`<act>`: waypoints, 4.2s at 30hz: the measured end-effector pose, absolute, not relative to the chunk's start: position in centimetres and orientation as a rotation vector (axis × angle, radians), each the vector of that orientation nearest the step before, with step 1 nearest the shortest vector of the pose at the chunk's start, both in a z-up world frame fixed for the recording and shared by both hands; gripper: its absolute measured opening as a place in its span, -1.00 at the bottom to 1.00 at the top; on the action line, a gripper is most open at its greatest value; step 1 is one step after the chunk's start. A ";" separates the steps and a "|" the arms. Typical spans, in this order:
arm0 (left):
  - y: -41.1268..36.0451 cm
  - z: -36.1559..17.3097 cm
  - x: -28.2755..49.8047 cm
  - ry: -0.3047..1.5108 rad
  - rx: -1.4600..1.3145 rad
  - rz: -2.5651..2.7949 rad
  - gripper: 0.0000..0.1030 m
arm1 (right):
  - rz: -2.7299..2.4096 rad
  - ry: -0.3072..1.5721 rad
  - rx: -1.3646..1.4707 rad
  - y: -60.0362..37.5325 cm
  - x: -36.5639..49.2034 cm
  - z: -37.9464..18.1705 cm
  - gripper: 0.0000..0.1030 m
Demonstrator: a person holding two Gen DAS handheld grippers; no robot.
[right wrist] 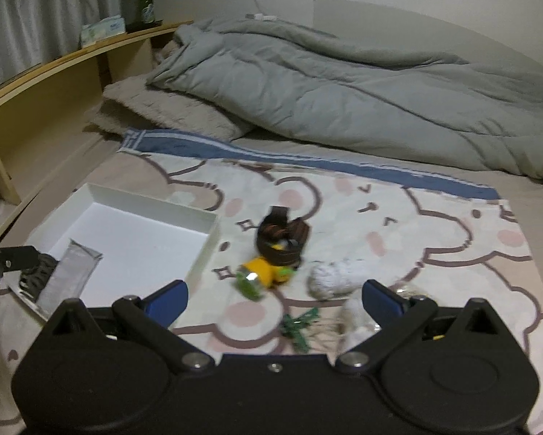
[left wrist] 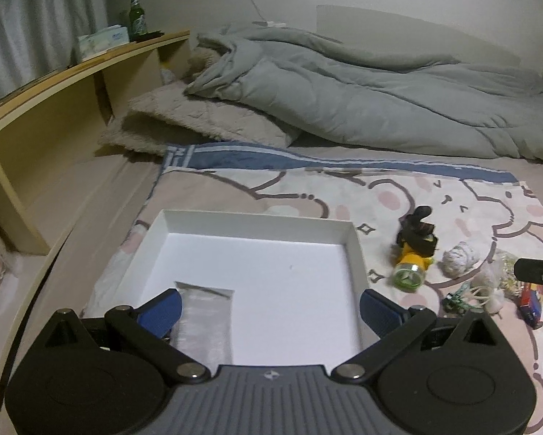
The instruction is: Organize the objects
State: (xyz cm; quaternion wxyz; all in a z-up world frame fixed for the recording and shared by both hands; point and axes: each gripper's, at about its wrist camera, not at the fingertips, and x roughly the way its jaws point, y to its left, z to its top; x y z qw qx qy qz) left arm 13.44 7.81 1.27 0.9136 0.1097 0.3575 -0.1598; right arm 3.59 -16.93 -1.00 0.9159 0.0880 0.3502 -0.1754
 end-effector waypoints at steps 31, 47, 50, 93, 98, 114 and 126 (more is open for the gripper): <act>-4.1 -2.3 12.4 0.772 0.250 -0.481 1.00 | -0.548 0.737 0.273 -27.2 -3.0 -3.3 1.00; -7.9 -7.4 13.0 0.811 0.213 -0.571 1.00 | -0.598 0.732 0.443 -32.0 -3.8 -6.4 1.00; -8.6 -8.4 13.0 0.805 0.228 -0.582 1.00 | -0.638 0.755 0.486 -33.2 -3.9 -7.6 1.00; -11.4 -13.9 14.4 0.934 0.259 -0.845 -0.81 | -0.714 0.904 0.997 -37.7 -3.0 -16.2 0.20; -10.0 -13.3 13.3 0.950 0.267 -0.842 -0.81 | -0.652 0.968 0.921 -36.4 -3.4 -15.9 0.19; -4.4 -13.6 9.0 1.086 0.311 -0.896 -0.77 | -0.428 1.173 0.597 -29.3 -6.0 -15.3 0.19; -4.7 -13.6 10.5 1.175 0.203 -0.809 -0.26 | -0.409 1.172 0.651 -29.1 -6.0 -15.1 0.38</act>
